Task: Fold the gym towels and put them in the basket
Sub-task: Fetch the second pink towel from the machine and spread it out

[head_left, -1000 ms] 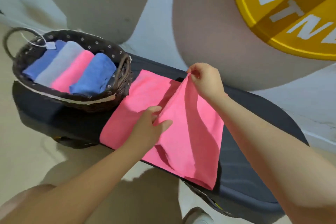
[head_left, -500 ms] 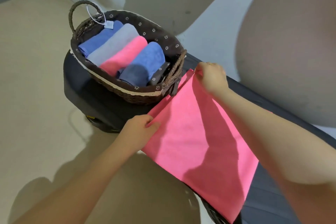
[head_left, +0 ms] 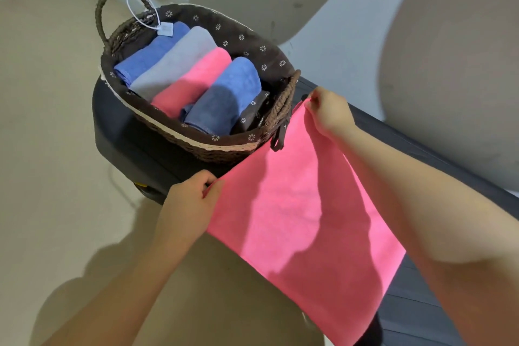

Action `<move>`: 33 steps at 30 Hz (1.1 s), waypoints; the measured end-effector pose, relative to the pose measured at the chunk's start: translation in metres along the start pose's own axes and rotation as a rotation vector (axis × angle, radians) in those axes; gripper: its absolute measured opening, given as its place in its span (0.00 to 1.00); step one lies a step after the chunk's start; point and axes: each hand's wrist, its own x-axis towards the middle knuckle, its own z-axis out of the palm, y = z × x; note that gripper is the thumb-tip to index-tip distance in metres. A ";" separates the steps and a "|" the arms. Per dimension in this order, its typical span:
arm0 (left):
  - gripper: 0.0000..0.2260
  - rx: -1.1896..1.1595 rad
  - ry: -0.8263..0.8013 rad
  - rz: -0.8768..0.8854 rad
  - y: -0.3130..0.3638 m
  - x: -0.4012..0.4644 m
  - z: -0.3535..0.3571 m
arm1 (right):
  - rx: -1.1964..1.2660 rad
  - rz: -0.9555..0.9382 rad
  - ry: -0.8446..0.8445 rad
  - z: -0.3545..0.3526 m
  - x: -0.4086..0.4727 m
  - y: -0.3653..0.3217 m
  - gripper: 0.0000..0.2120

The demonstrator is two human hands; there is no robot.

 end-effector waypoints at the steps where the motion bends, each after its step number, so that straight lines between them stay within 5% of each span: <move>1: 0.08 0.039 0.001 0.005 -0.003 0.002 0.000 | -0.016 0.008 -0.004 0.001 0.002 -0.001 0.11; 9: 0.09 0.304 -0.042 0.035 -0.003 0.004 -0.002 | -0.189 0.080 0.083 0.017 0.002 -0.009 0.15; 13: 0.10 0.398 0.084 0.327 0.008 0.004 -0.007 | -0.072 0.108 0.084 0.004 -0.018 0.003 0.20; 19: 0.05 0.279 -0.234 0.690 0.067 -0.004 0.032 | -0.129 0.224 0.150 -0.038 -0.078 0.065 0.16; 23: 0.15 0.268 -0.339 0.661 0.122 0.020 0.067 | -0.146 0.433 0.136 -0.058 -0.114 0.109 0.17; 26: 0.23 0.482 -0.355 0.650 0.160 0.060 0.085 | -0.073 0.441 0.112 -0.062 -0.132 0.127 0.15; 30: 0.21 0.782 -0.274 0.744 0.179 0.098 0.101 | -0.064 0.399 0.142 -0.062 -0.139 0.132 0.12; 33: 0.19 0.823 -0.427 0.838 0.174 0.108 0.109 | -0.019 0.424 0.152 -0.061 -0.144 0.135 0.11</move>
